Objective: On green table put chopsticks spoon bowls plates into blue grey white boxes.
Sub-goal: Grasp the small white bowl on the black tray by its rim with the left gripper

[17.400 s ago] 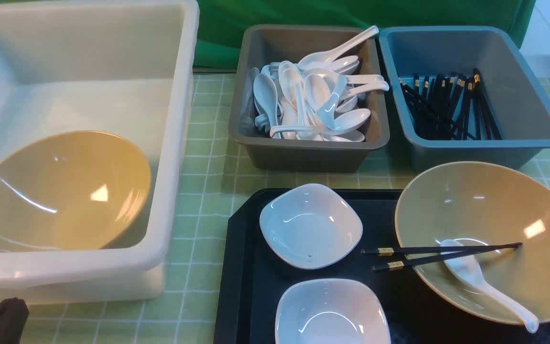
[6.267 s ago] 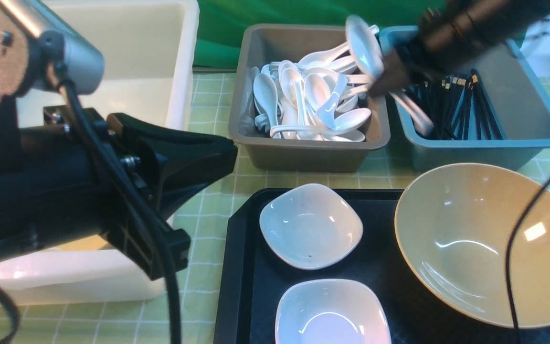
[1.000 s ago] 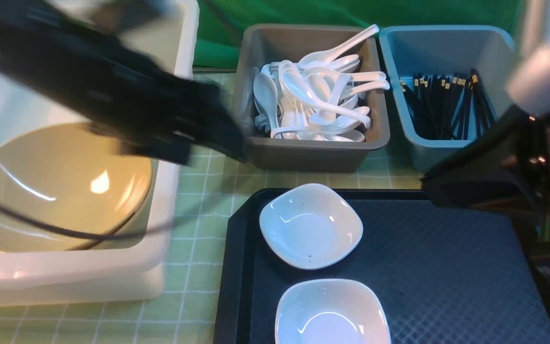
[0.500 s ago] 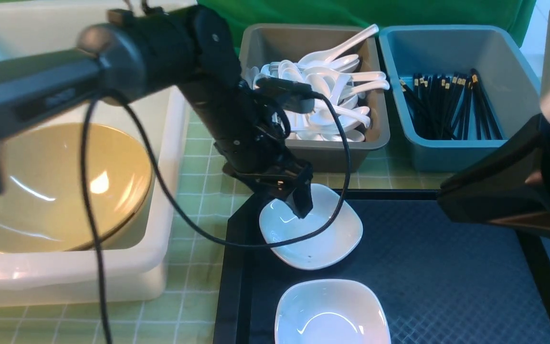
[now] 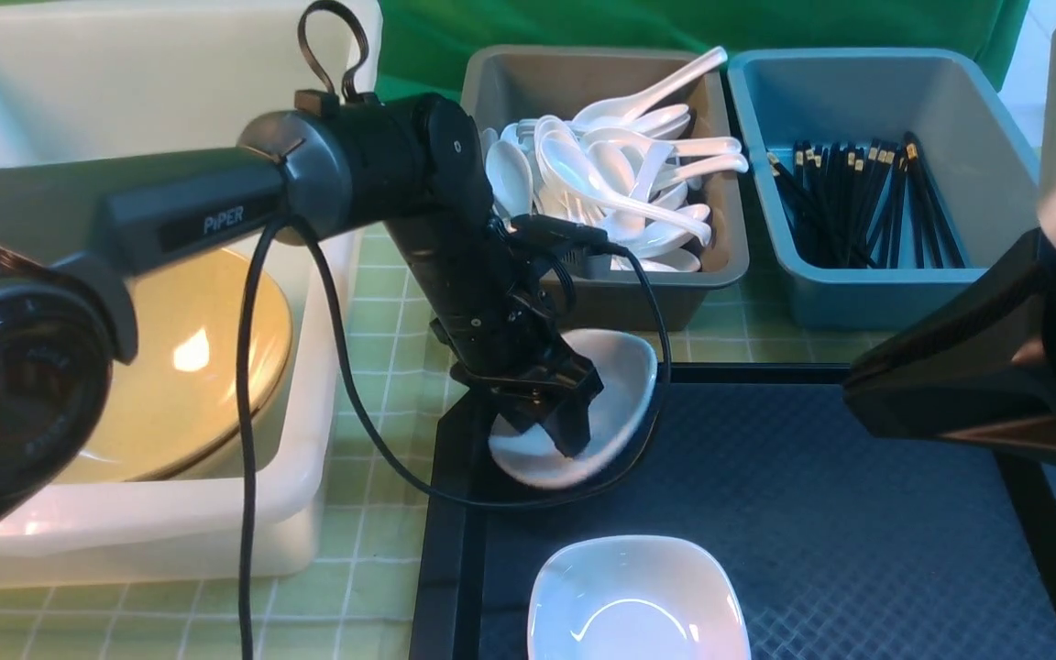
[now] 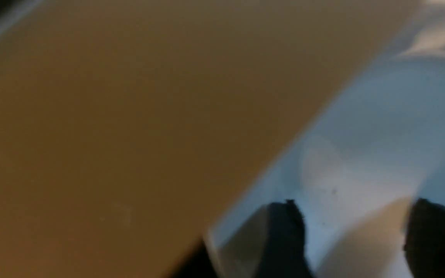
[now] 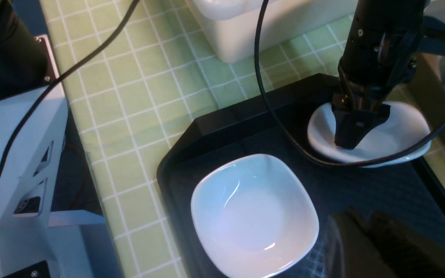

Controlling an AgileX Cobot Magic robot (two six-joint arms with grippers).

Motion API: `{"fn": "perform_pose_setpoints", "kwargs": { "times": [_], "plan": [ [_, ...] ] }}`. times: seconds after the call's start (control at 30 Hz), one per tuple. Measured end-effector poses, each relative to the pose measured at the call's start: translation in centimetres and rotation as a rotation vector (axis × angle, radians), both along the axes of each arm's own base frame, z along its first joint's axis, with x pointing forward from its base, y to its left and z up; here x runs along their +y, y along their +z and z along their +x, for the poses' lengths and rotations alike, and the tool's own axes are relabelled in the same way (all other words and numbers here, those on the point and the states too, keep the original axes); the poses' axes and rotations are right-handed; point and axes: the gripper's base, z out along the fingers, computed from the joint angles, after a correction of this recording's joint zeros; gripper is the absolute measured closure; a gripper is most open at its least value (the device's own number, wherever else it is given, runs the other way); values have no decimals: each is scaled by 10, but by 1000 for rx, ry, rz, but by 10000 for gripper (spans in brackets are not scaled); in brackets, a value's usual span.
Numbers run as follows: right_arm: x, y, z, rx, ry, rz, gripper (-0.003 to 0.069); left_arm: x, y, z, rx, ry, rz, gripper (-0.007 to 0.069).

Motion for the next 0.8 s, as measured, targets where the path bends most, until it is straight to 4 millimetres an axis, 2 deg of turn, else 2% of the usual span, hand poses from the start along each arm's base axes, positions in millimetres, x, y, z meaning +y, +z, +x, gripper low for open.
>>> {"fn": "perform_pose_setpoints", "kwargs": {
  "times": [0.07, 0.2, 0.4, 0.47, 0.57, 0.67, 0.8],
  "plan": [
    [0, 0, 0, 0, 0, 0, 573, 0, 0, 0, -1, -3, 0, 354],
    [0, 0, 0, 0, 0, 0, 570, -1, 1, 1, 4, 18, -3, 431],
    [0, 0, 0, -2, 0, -1, 566, 0, 8, -1, 4, 29, -7, 427],
    [0, 0, 0, -2, 1, -1, 562, 0, 18, -1, -9, 48, -12, 422],
    [0, 0, 0, -2, 1, -1, 559, 3, 34, -3, -39, 88, -11, 375],
    [0, 0, 0, -2, 1, -1, 557, 7, 47, -2, -72, 165, 12, 291],
    [0, 0, 0, -5, 3, -2, 552, 11, 41, 1, -32, 333, 58, 186]
  ]
}}
